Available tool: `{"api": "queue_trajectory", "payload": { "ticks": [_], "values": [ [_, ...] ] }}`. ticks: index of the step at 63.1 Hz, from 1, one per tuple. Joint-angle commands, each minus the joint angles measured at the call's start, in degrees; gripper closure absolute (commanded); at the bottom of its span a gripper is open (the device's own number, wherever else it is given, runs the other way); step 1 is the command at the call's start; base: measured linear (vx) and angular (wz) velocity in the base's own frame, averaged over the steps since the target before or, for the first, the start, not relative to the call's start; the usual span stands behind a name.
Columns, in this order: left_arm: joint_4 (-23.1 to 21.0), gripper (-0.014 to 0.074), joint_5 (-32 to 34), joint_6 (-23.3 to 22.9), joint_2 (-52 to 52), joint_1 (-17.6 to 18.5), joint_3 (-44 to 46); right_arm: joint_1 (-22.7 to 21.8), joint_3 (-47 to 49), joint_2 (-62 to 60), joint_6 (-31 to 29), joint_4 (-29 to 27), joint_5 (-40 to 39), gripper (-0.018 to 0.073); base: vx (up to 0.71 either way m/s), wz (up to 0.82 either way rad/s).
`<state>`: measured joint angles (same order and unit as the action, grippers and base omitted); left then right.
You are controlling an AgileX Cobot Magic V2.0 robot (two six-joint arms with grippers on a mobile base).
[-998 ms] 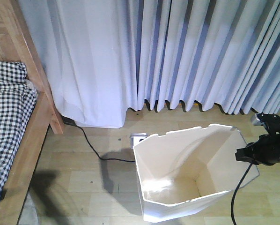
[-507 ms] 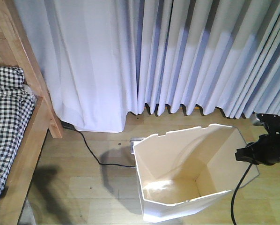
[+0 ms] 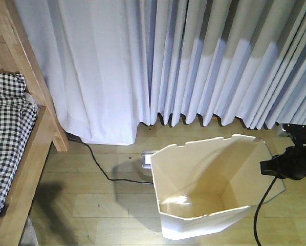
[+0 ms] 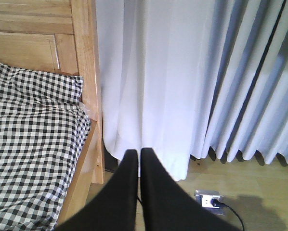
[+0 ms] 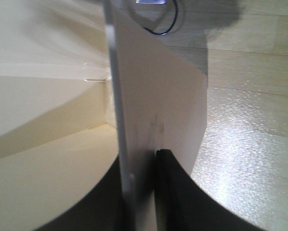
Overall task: Move trash bin to bedside with robot
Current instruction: 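Drive toward the curtains beside the bed head holding the bin, then lower the bin to the floor and open the right gripper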
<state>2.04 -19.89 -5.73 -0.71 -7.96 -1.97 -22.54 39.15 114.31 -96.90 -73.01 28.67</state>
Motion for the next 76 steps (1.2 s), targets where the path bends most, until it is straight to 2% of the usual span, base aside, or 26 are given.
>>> {"api": "queue_trajectory", "payload": {
  "ticks": [1, 7, 16, 23, 63, 76],
  "values": [
    [-0.13, 0.0603, 3.76, -0.25, -0.81, 0.17, -0.19, -0.06, 0.97, -3.26, 1.51, -4.20, 7.17, 0.0564, 0.00, 0.00],
    [-0.13, 0.0603, 3.76, -0.25, -0.81, 0.17, -0.19, -0.06, 1.02, -2.52, 2.49, -4.36, 6.74, 0.0564, 0.00, 0.00],
    [-0.13, 0.0603, 3.76, -0.25, -0.81, 0.17, -0.19, -0.06, 1.33, 0.43, 1.95, -7.95, 1.76, 0.0564, 0.00, 0.00],
    [-0.13, 0.0603, 3.76, -0.25, -0.81, 0.17, -0.19, -0.06, 3.71, 4.64, 1.95, -7.85, -0.36, 0.0564, 0.00, 0.00],
    [-0.13, 0.0603, 3.76, -0.25, -0.81, 0.17, -0.19, -0.01, 30.70, 36.10, 2.16, -6.67, 7.53, 0.0564, 0.00, 0.00],
    [-0.13, 0.0603, 3.76, -0.25, -0.81, 0.17, -0.19, 3.68, 41.10, 44.46, 4.71, -6.14, 10.65, 0.0564, 0.00, 0.00]
  ]
}}
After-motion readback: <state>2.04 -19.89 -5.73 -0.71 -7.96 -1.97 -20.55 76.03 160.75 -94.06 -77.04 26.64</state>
